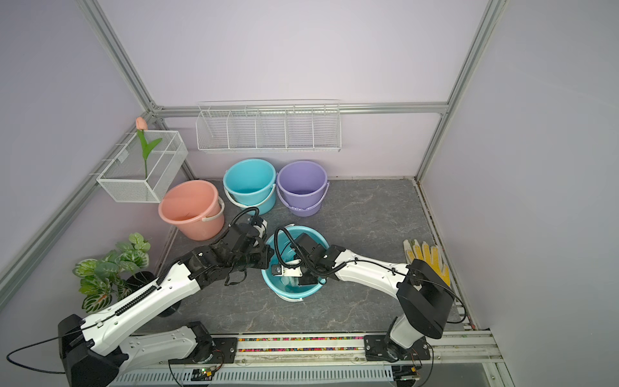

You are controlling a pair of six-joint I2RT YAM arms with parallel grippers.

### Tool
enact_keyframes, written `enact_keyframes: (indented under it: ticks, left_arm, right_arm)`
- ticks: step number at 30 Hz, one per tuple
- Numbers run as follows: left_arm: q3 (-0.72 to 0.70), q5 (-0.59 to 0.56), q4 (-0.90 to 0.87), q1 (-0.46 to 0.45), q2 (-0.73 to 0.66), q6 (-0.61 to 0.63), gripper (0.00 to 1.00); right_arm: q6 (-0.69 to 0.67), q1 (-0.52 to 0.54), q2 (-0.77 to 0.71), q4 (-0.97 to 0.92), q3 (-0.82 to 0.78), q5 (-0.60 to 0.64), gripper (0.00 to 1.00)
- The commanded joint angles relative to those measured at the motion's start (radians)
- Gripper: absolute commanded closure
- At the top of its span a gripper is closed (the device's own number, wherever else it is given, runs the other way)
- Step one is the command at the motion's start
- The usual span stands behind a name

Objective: Wipe the inside of the bucket with a cloth
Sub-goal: Wipe the dirt from the inside of the bucket.

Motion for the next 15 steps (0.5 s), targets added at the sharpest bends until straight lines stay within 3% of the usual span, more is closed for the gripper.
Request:
enact_keyframes:
  ticks: [1, 4, 7, 15]
  left_arm:
    - [-0.004, -0.014, 0.093, 0.003, -0.016, -0.006, 1.00]
    - [-0.004, 0.001, 0.099, 0.003, -0.004, -0.006, 1.00]
    - [-0.007, 0.021, 0.105, 0.003, 0.001, -0.007, 1.00]
    - [-0.011, 0.021, 0.096, 0.003, -0.007, -0.027, 1.00]
  right_arm:
    - [0.114, -0.005, 0.026, 0.081, -0.035, -0.268, 0.93]
    - [0.217, -0.004, 0.032, 0.341, -0.108, -0.305, 0.94]
    - [0.307, -0.003, 0.048, 0.584, -0.179, -0.259, 0.93]
    - [0.441, -0.004, 0.076, 1.075, -0.288, 0.049, 0.93]
